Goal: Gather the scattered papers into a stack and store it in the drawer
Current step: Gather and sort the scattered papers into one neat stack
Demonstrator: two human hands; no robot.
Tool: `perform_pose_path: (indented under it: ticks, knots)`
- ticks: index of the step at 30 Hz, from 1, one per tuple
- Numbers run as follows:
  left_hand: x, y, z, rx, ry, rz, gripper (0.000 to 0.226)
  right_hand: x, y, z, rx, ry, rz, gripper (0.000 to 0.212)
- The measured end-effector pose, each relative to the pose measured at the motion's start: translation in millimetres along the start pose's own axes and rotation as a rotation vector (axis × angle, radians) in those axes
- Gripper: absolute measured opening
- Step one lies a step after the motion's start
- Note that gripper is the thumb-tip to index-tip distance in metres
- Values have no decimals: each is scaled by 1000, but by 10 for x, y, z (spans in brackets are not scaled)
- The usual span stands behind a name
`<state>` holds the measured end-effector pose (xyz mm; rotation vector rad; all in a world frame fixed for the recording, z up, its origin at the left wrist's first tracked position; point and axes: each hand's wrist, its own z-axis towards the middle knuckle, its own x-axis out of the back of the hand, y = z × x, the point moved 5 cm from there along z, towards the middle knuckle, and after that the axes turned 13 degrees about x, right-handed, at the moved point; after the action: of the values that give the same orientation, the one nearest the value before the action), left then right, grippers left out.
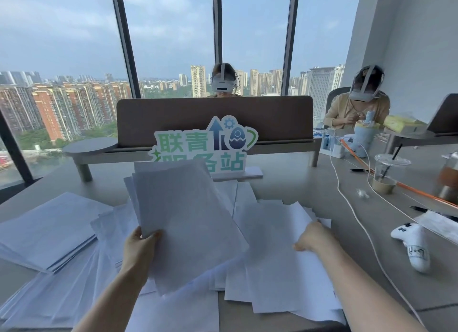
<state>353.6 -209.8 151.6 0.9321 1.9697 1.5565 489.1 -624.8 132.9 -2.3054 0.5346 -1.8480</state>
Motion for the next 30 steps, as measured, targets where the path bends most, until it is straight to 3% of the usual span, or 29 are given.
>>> perform_pose_path:
  ticks: [4,6,8,12,18,20,30]
  knots:
    - [-25,-16,-17,0,4,-4,19,32,24,-38,38,125,89,24]
    - [-33,-16,-26,-1,2,-7,19,86,-16,-165,77,191,147,13]
    - [-26,-6,-37,-5,3,-8,19,126,-34,-221,127,252,181,14]
    - [-2,8,-60,-6,2,-19,18,173,-43,-193,172,345,235,43]
    - [1,-18,-56,9,0,-13,19,336,-68,-278,226,324,483,16]
    - [-15,-12,-73,6,0,-20,20,393,-69,-324,245,344,536,18]
    - [-55,20,-115,-14,0,-23,20,644,-174,-481,403,599,455,8]
